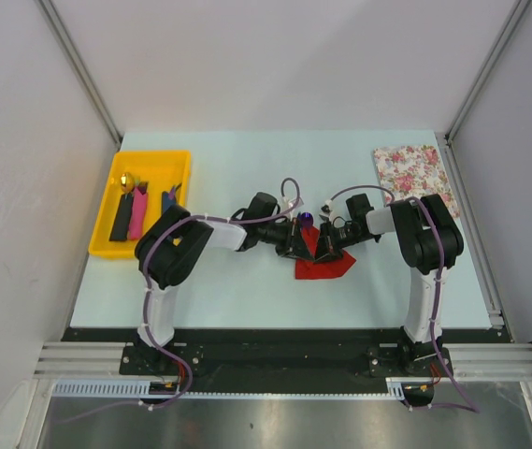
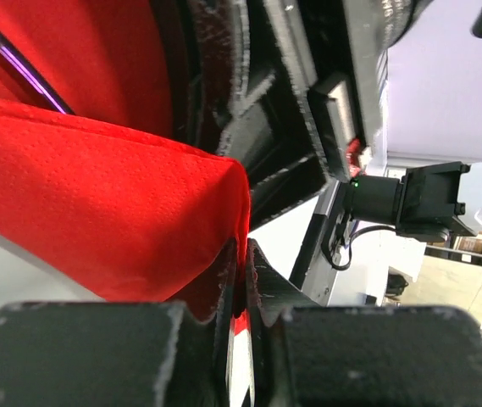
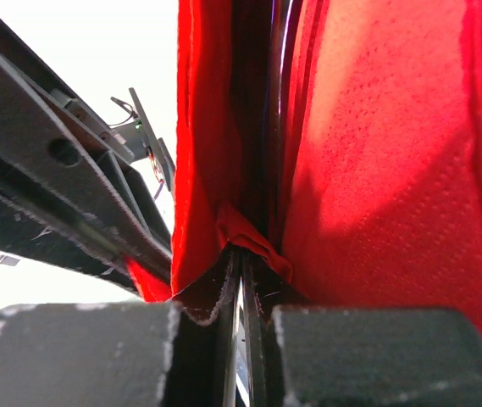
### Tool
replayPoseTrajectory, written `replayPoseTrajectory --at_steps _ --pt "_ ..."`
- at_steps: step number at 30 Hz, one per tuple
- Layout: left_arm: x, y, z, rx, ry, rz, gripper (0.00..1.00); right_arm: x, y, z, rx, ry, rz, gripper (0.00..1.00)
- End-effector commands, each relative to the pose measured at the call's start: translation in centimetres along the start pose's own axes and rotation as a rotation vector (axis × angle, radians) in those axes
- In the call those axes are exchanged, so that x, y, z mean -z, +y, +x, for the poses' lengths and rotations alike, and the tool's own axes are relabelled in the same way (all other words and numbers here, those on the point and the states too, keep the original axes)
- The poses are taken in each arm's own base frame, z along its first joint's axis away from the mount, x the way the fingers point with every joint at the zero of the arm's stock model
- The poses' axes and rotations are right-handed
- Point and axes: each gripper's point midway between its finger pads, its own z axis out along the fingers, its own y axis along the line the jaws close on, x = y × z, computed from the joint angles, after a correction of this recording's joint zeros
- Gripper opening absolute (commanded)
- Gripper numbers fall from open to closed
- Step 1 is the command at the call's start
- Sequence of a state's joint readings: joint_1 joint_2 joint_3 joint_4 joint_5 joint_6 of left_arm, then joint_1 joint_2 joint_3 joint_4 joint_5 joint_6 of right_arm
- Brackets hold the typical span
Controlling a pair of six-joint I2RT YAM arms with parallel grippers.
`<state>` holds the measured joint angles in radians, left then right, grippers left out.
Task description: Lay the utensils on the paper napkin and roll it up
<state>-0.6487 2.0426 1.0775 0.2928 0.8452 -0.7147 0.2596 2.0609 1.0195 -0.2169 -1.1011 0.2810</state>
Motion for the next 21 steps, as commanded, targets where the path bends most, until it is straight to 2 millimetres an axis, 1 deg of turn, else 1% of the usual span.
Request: replayPoseTrajectory --at_steps 1,4,7,11,14,17,20,21 --pt "-0.6 -1.0 -1.3 -0.027 -0.021 0.040 0.10 0.2 -1.5 -0.9 0.036 -0.040 0.105 0.08" --pt "-0.6 -0.5 -1.3 -0.016 -0.024 0.029 0.10 0.6 -1.0 -1.1 0.056 -0.051 0.109 0.09" --pt "-0.7 -0.5 -1.3 -0.015 -0.028 0.029 0.10 1.2 0.0 -1.3 0.081 -0.065 0.104 0.12" --pt "-0.7 -0.4 -1.6 -0.016 -0.036 0.029 0.09 2.5 1.5 -2.2 0.112 -0.095 0.102 0.14" --pt "-0.7 -0.4 -1.6 -0.017 -0.038 0.028 0.09 3.5 1.9 -2.6 0.123 -0.101 0.109 0.15" --pt "-0.5 -0.4 -1.9 -0.021 -0.045 0.028 0.08 4.4 1.8 -2.1 0.117 -0.091 0.122 0.17" --pt "-0.6 -0.4 -1.8 -0.023 -0.045 0.025 0.08 5.2 1.6 -1.2 0.094 -0.075 0.126 0.19" --pt "-0.6 -0.3 -1.9 -0.021 -0.048 0.024 0.07 5.5 1.5 -0.6 0.098 -0.056 0.131 0.20"
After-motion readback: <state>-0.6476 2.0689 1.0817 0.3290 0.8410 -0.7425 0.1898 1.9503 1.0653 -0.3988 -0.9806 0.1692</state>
